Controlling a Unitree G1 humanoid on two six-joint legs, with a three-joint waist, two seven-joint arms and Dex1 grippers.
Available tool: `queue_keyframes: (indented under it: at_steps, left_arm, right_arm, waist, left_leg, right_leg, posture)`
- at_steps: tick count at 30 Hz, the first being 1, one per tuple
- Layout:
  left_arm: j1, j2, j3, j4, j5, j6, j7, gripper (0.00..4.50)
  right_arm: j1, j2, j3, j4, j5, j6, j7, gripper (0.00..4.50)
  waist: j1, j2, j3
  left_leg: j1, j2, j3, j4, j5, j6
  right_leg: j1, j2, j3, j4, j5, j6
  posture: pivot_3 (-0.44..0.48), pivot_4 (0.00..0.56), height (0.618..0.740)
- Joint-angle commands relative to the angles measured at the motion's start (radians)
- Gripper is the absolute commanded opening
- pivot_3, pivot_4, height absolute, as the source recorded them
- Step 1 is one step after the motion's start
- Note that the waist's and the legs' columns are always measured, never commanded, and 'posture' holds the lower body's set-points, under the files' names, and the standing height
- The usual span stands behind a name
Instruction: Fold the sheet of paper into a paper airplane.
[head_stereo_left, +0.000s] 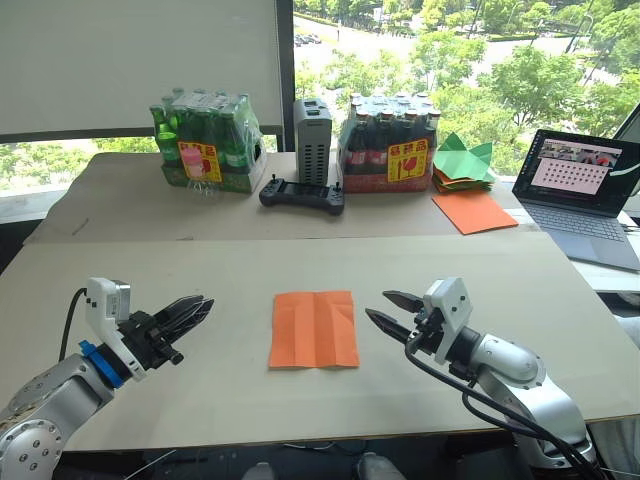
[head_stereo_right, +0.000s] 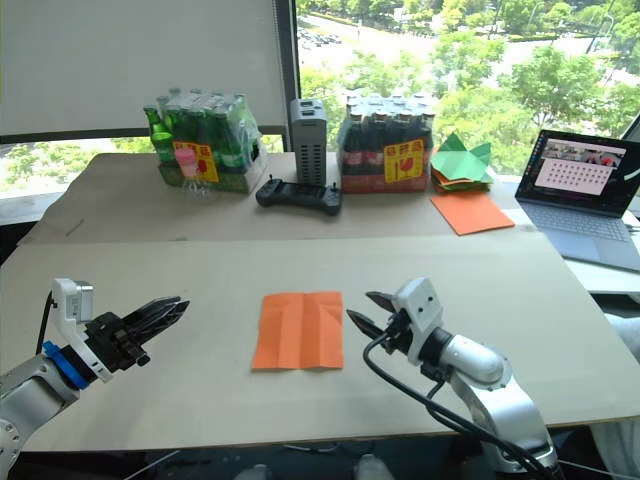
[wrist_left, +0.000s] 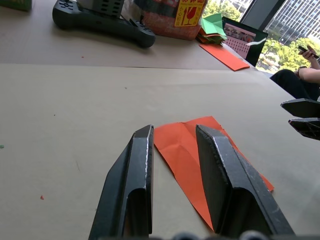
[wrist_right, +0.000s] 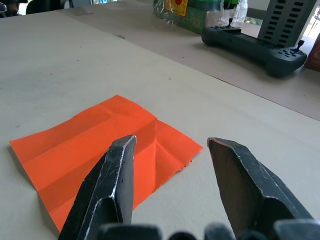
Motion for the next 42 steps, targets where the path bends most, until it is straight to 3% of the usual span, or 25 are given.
queue_keyframes:
  at_steps: [1, 4, 6, 9, 14, 20, 29, 35, 42]
  left_arm:
    - [0.004, 0.012, 0.011, -0.001, 0.017, -0.003, 0.001, 1.42]
    - [-0.004, -0.009, 0.012, 0.002, -0.008, -0.011, -0.015, 1.42]
    - [-0.008, -0.014, 0.013, 0.006, -0.004, -0.014, -0.009, 0.88]
    - [-0.015, -0.019, 0.006, 0.007, -0.006, -0.014, -0.016, 0.00]
    - [-0.040, -0.021, -0.054, 0.001, 0.015, -0.009, -0.027, 0.00]
    - [-0.104, -0.024, -0.197, 0.017, 0.095, -0.015, -0.051, 0.00]
    - [-0.275, -0.074, -0.448, 0.198, 0.355, -0.109, -0.118, 0.00]
    - [-0.386, -0.111, -0.532, 0.315, 0.459, -0.154, -0.176, 0.00]
    - [-0.392, -0.142, -0.598, 0.367, 0.545, -0.181, -0.224, 0.00]
  right_arm:
    - [-0.009, 0.005, -0.012, -0.025, 0.025, 0.010, -0.002, 2.57]
    - [-0.009, 0.015, -0.016, -0.030, 0.052, 0.033, 0.001, 2.57]
    - [-0.010, 0.018, -0.017, -0.032, 0.057, 0.033, -0.001, 2.62]
    - [-0.008, 0.025, -0.025, -0.040, 0.083, 0.039, 0.004, 1.78]
    - [-0.020, 0.027, -0.010, -0.037, 0.082, 0.044, -0.010, 0.08]
    - [-0.046, 0.029, 0.021, -0.020, 0.055, 0.048, -0.025, 0.03]
    - [-0.085, 0.076, 0.064, 0.012, 0.026, 0.037, -0.062, 0.03]
    - [-0.081, 0.104, 0.080, 0.025, 0.009, 0.035, -0.084, 0.03]
    - [-0.062, 0.111, 0.080, 0.026, -0.018, 0.036, -0.109, 0.03]
  waist:
    - [0.000, 0.000, 0.000]
    - [0.000, 0.000, 0.000]
    - [0.000, 0.000, 0.000]
    - [0.000, 0.000, 0.000]
    - [0.001, 0.000, 0.000]
    - [0.000, 0.000, 0.000]
    - [0.001, 0.000, 0.000]
    - [0.001, 0.000, 0.000]
    - [0.000, 0.000, 0.000]
  left_leg:
    - [0.000, 0.000, 0.000, 0.000, 0.000, 0.000]
    - [0.000, 0.000, 0.000, 0.000, 0.000, 0.000]
    - [0.000, 0.000, 0.000, 0.000, 0.000, 0.000]
    - [0.000, 0.000, 0.000, 0.000, 0.000, 0.000]
    - [0.000, 0.000, 0.000, 0.000, 0.000, 0.000]
    - [0.000, 0.000, 0.000, 0.000, 0.000, 0.000]
    - [0.000, 0.000, 0.000, 0.000, 0.000, 0.000]
    - [-0.001, -0.001, 0.000, 0.000, 0.000, 0.000]
    - [-0.001, -0.001, 0.000, 0.000, 0.000, 0.000]
  right_leg:
    - [0.000, 0.000, 0.000, 0.000, 0.000, 0.000]
    - [0.000, 0.000, 0.000, 0.000, 0.000, 0.000]
    - [0.000, 0.000, 0.000, 0.000, 0.000, 0.000]
    - [0.000, 0.000, 0.000, 0.000, 0.000, 0.000]
    - [0.000, 0.000, 0.000, 0.000, 0.000, 0.000]
    - [0.000, 0.000, 0.000, 0.000, 0.000, 0.000]
    - [0.000, 0.000, 0.000, 0.000, 0.000, 0.000]
    - [0.000, 0.000, 0.000, 0.000, 0.000, 0.000]
    - [0.000, 0.000, 0.000, 0.000, 0.000, 0.000]
  posture:
    - [0.000, 0.150, 0.740]
    - [0.000, 0.150, 0.740]
    - [0.000, 0.150, 0.740]
    - [0.000, 0.150, 0.740]
    - [0.000, 0.150, 0.740]
    - [0.000, 0.150, 0.740]
    - [0.000, 0.150, 0.740]
    - [0.000, 0.150, 0.740]
    - [0.000, 0.150, 0.740]
